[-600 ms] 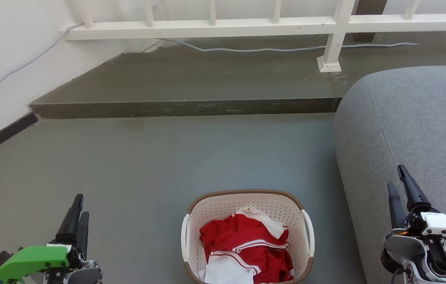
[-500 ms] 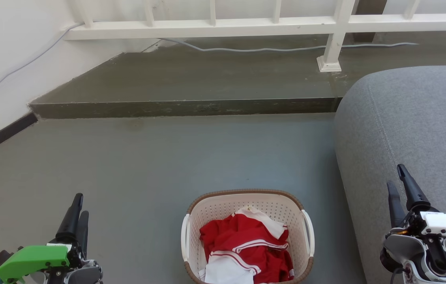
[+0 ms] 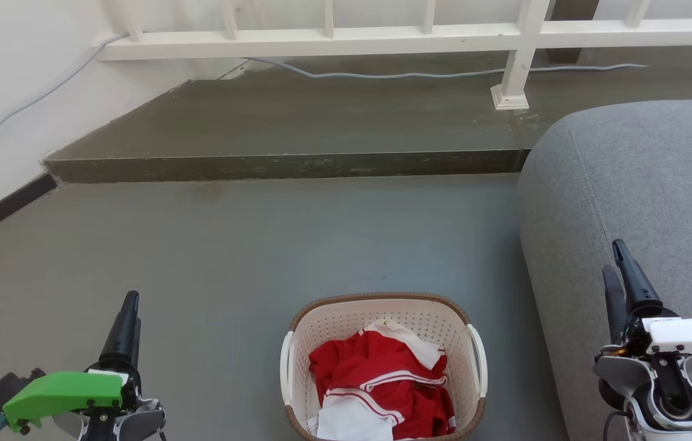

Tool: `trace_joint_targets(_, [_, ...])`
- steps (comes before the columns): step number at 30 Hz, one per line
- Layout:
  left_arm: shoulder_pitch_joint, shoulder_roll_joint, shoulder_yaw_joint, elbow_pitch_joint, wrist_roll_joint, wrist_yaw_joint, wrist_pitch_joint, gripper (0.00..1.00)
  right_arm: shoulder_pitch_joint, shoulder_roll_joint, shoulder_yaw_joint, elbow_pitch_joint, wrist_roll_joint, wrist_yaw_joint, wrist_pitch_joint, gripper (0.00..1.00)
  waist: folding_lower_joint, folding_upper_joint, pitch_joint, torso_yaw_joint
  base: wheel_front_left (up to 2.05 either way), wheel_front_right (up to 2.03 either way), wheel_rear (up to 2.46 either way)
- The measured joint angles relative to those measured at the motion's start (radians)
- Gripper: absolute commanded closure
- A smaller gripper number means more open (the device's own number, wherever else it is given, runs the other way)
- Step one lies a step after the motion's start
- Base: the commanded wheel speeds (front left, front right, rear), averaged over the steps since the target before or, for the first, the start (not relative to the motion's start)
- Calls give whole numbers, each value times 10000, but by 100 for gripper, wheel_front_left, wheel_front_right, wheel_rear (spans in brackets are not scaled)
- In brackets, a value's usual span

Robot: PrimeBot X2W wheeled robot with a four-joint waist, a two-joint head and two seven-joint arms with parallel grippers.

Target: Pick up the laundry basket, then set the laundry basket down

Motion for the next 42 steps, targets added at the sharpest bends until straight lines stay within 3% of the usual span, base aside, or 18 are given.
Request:
trace_joint_targets(16, [-105, 502, -700, -8, 2481, 2, -598, 0, -83, -407, 844, -100, -2094, 2, -550, 0, 0, 0, 36, -33, 0, 0, 0])
trace_joint_targets(24, [-246, 562, -918, -92, 3896, 222, -876, 0, -142, -510, 909, -280, -3532, -13, -823, 0, 0, 0, 63, -44, 0, 0, 0])
trace_joint_targets(42, [-412, 541, -1317, -399, 6880, 560, -1523, 0, -305, -591, 1448, -514, -6727, -552, -1496, 0, 0, 0, 142, -56, 0, 0, 0])
